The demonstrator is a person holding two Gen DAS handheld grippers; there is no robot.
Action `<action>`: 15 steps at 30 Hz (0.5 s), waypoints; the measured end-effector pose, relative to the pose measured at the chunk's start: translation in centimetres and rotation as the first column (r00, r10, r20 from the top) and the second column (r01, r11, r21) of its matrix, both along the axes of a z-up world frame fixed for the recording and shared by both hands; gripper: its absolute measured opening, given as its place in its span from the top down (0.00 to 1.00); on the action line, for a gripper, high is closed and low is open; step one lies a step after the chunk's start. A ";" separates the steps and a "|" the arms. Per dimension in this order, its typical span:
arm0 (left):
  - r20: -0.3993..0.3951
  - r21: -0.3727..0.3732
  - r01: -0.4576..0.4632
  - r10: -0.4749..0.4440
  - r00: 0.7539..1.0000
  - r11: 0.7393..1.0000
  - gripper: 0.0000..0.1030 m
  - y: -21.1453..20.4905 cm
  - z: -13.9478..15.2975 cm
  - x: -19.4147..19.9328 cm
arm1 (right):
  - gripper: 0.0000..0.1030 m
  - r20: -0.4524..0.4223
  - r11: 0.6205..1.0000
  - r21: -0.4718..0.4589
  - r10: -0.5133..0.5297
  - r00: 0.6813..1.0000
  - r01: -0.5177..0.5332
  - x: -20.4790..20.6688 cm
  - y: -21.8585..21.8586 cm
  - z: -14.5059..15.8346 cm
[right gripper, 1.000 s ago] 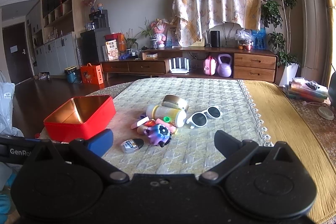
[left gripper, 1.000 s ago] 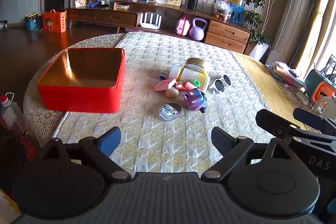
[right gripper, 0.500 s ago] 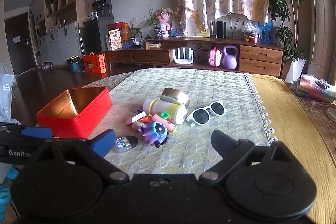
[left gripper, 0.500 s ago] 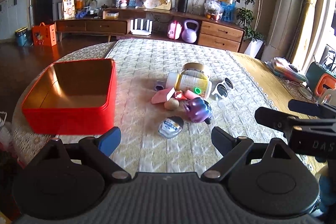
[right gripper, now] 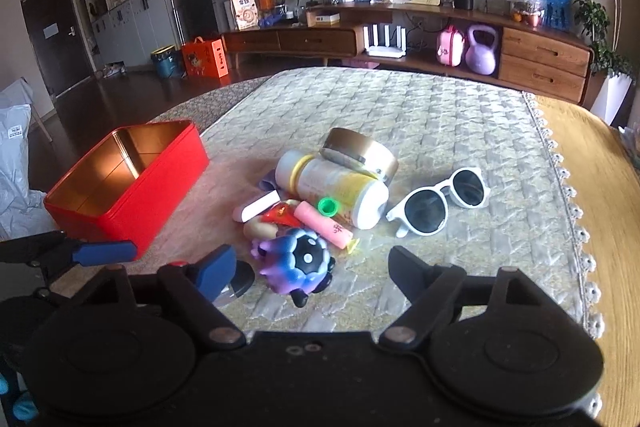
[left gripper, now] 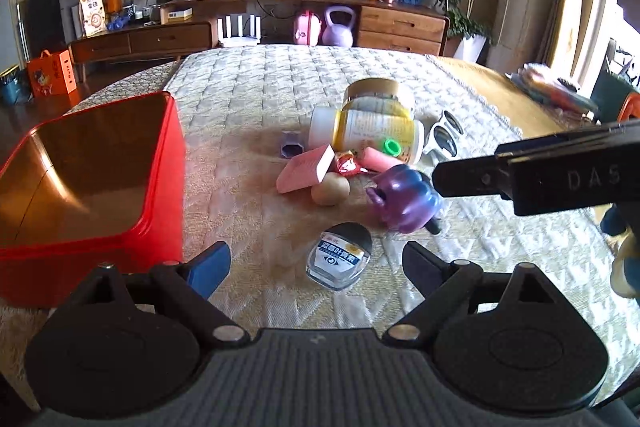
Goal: Organize rigid objects
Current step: 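Grasp the white eye-drop bottle with the left gripper while the right grasps the purple spiky toy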
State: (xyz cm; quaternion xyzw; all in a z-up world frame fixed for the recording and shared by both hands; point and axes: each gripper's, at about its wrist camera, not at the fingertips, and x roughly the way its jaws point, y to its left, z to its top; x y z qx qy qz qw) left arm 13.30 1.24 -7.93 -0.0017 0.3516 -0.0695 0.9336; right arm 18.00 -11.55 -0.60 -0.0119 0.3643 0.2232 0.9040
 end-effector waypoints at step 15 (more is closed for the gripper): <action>-0.021 0.012 0.066 -0.065 0.998 0.998 0.34 -1.0 -2.4 2.4 | 0.40 -0.158 0.999 0.035 -0.008 0.987 0.014 2.9 0.6 -3.0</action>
